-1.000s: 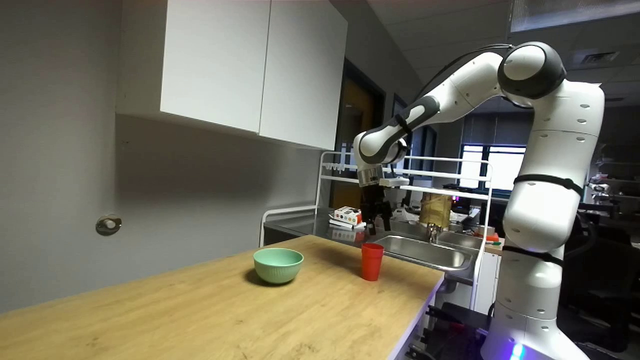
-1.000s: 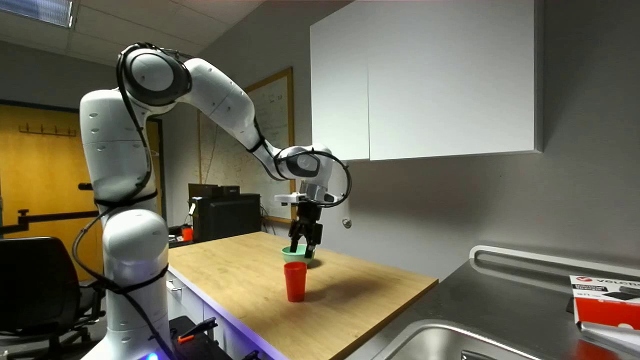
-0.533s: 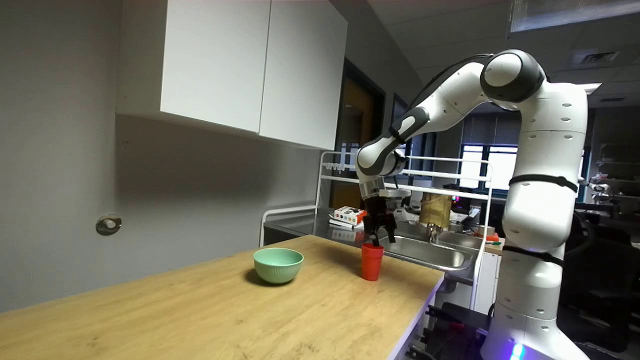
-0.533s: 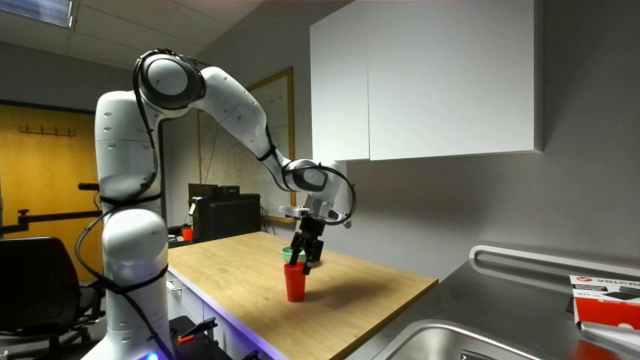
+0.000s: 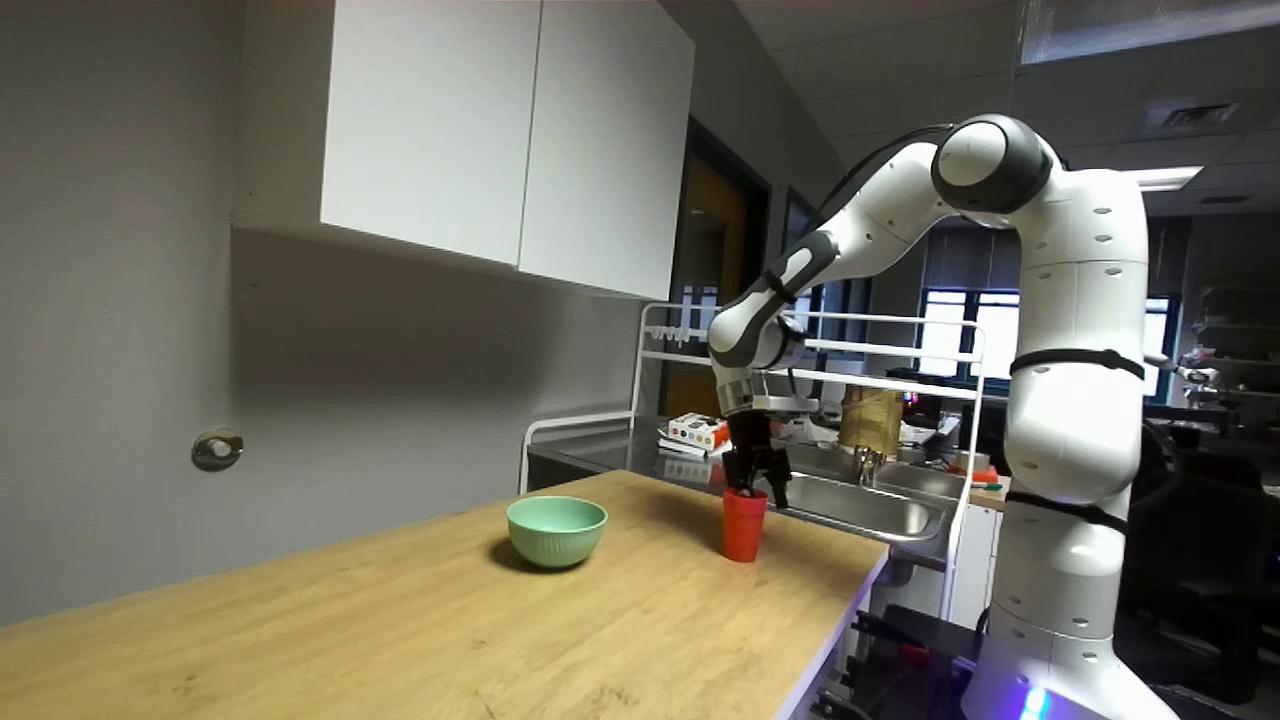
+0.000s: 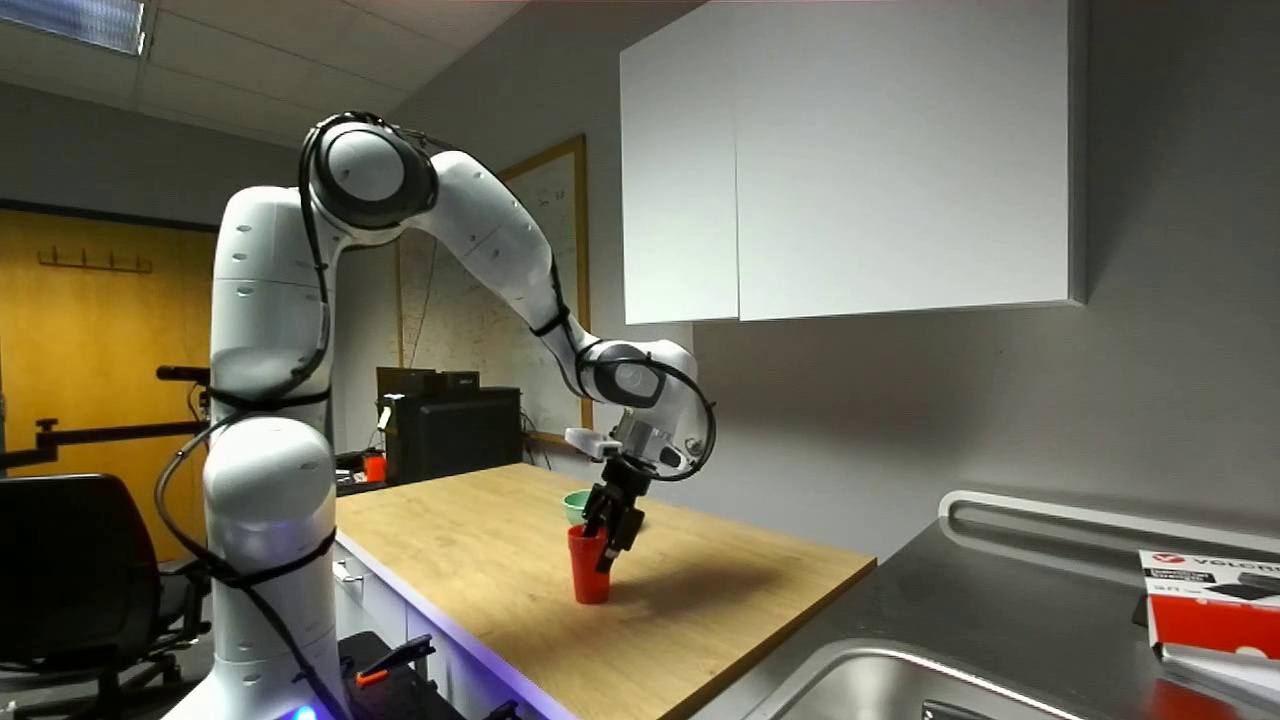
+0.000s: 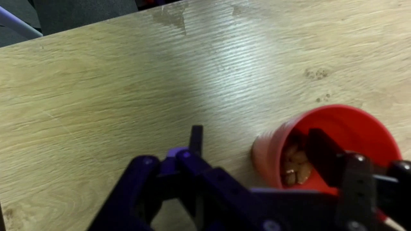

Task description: Pour the things in the cup into the bowl

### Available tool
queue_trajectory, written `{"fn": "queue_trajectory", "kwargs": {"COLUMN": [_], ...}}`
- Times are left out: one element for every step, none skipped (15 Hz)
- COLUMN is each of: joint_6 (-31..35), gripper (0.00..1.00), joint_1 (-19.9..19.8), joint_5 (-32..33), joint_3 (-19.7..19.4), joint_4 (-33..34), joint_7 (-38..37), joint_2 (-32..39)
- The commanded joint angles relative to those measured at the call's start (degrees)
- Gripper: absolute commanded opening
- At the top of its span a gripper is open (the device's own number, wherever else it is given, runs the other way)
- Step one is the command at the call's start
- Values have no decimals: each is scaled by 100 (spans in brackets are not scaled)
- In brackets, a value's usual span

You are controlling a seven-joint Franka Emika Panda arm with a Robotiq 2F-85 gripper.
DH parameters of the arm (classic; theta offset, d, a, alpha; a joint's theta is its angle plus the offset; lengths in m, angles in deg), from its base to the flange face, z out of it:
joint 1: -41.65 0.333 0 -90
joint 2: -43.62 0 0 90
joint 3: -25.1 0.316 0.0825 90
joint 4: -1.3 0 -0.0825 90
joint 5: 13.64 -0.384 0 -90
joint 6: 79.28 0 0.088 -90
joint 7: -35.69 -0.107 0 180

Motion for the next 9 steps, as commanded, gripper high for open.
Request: {"fn": "queue_trajectory", "kwargs": {"joint_6": [-31, -33, -39, -37, -40, -42, -43, -41, -33], "gripper": [52, 45, 36, 30, 23, 14, 7, 1, 0], "joint_1": [-1, 5, 12, 16, 17, 19, 21, 24, 30], "joint_5": [-181, -184, -186, -187, -191, -193, -194, -196, -192], "joint_3": [26, 32, 38, 44, 48, 53, 59, 64, 69], "joint_4": [202, 221, 244, 265, 279, 301, 321, 338, 359], "joint_7": [86, 74, 68, 58, 54, 45, 37, 23, -20], "joint_2": [141, 154, 169, 178, 181, 186, 185, 186, 187]}}
